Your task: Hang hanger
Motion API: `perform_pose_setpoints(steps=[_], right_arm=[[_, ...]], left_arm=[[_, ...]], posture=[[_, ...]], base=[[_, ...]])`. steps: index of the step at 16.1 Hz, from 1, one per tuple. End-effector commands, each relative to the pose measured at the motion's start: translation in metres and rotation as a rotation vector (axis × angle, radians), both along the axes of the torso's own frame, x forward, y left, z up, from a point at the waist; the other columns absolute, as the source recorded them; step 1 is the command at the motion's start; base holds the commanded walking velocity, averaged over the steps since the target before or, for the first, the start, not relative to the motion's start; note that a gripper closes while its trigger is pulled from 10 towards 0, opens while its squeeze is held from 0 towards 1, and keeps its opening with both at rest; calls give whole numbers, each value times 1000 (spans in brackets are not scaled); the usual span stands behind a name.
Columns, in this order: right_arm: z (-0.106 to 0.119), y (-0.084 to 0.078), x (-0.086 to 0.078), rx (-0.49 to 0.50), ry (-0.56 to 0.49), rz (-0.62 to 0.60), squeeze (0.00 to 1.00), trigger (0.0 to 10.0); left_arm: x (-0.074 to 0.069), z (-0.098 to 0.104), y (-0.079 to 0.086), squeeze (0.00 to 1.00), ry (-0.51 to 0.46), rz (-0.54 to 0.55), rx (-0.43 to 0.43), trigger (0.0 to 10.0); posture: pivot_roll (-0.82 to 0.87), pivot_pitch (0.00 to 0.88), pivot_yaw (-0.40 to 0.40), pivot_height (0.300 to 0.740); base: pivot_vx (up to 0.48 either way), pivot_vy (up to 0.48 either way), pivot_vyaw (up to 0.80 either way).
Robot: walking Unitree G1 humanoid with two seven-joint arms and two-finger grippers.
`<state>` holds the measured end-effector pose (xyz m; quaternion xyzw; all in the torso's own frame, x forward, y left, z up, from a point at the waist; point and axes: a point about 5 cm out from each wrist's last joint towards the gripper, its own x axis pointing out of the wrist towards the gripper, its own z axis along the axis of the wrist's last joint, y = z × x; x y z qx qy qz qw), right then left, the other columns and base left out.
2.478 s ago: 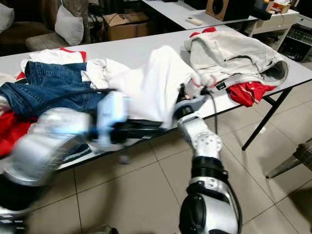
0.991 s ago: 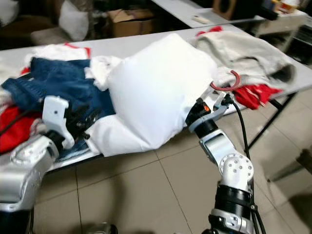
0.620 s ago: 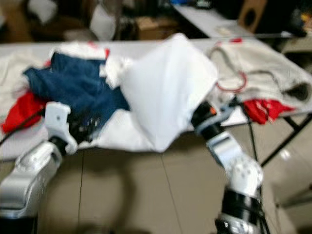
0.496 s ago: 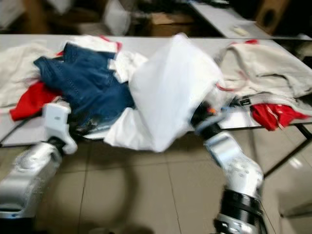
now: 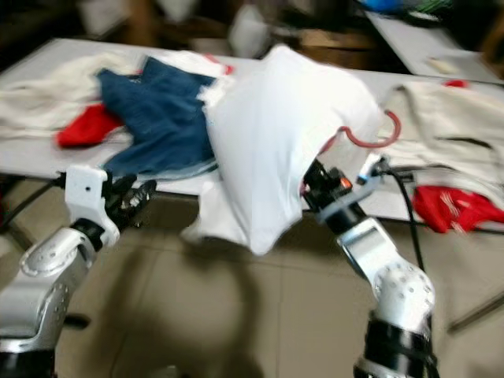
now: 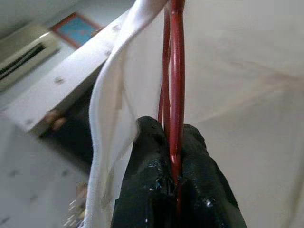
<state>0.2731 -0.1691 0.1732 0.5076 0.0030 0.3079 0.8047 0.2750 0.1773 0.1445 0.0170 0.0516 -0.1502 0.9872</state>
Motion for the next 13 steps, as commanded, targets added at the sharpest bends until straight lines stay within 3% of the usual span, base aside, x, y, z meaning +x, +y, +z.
perform_pose_setpoints(steps=[1, 6, 13], right_arm=[[13, 3, -7, 10, -77, 50, 0, 10000], [18, 19, -31, -87, -156, 212, 0, 10000], [10, 38, -46, -140, -152, 352, 0, 10000]], left_arm=[[1, 6, 3, 0, -11, -12, 13, 10000], [-7, 4, -8, 0, 12, -133, 55, 10000], [-15, 2, -4, 0, 31, -162, 58, 10000]], posture=[[-37, 0, -8, 740], [-30, 0, -5, 740], [-7, 0, -26, 740]], base=[[0, 0, 587], [0, 0, 591], [0, 0, 587]])
